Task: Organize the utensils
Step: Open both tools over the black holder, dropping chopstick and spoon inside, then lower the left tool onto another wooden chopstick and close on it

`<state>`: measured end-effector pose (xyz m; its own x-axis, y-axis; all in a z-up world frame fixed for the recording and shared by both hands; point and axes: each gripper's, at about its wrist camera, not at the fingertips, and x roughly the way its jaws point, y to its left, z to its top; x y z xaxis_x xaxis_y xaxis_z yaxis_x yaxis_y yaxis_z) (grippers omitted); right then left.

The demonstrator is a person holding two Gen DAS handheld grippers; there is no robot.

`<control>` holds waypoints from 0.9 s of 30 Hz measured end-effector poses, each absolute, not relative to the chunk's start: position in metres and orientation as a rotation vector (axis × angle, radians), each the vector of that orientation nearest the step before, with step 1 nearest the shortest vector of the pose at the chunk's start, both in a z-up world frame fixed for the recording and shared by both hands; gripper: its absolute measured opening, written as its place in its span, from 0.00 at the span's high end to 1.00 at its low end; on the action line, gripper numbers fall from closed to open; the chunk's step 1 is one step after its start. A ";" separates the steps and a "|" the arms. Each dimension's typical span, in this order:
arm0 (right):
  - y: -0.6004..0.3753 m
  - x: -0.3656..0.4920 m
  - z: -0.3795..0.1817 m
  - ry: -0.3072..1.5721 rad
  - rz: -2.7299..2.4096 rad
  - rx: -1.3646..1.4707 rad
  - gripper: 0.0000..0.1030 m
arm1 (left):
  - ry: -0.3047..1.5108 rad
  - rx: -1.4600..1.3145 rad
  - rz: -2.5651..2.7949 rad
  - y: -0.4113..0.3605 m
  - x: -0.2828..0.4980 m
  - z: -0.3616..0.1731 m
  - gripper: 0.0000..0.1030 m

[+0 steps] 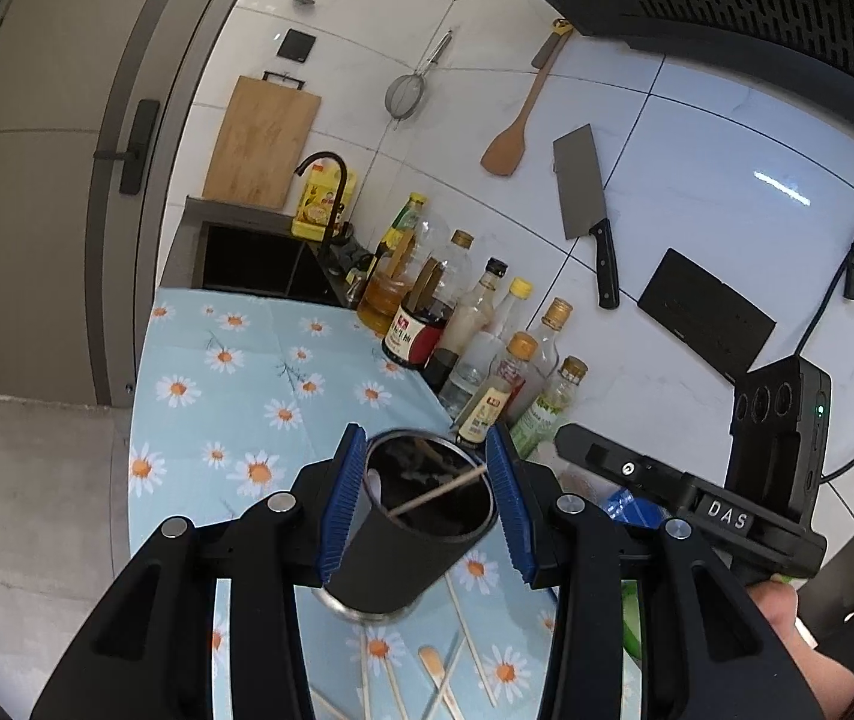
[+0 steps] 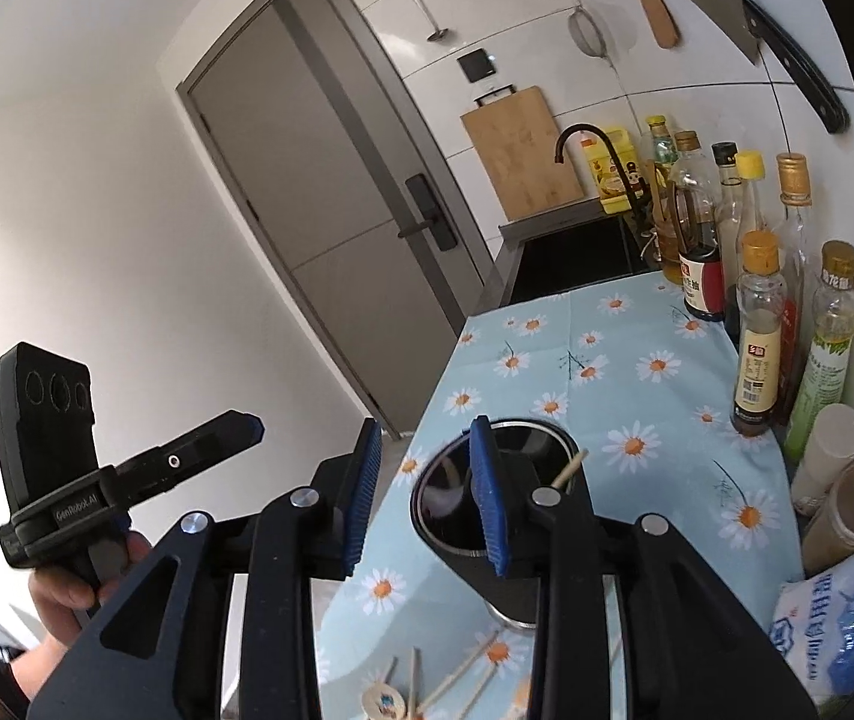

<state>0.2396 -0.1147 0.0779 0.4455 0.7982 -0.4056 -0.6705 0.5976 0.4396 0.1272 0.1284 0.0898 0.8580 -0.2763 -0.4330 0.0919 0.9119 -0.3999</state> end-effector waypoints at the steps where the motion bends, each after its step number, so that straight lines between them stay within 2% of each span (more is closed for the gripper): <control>1: -0.116 0.238 0.078 0.630 0.923 0.211 0.65 | 0.511 -0.383 -0.196 0.129 0.124 0.089 0.61; 9: -0.121 0.220 0.066 0.741 0.975 0.078 0.63 | 0.608 -0.393 -0.153 0.130 0.089 0.063 0.60; 10: -0.121 0.219 0.064 0.756 0.981 0.075 0.60 | 0.627 -0.388 -0.147 0.128 0.084 0.058 0.60; 20: -0.132 0.217 0.013 0.939 1.012 0.047 0.58 | 0.781 -0.395 -0.111 0.103 0.060 0.016 0.59; 27: -0.156 0.227 -0.018 1.077 1.003 0.122 0.58 | 0.912 -0.224 -0.168 0.057 0.069 -0.004 0.59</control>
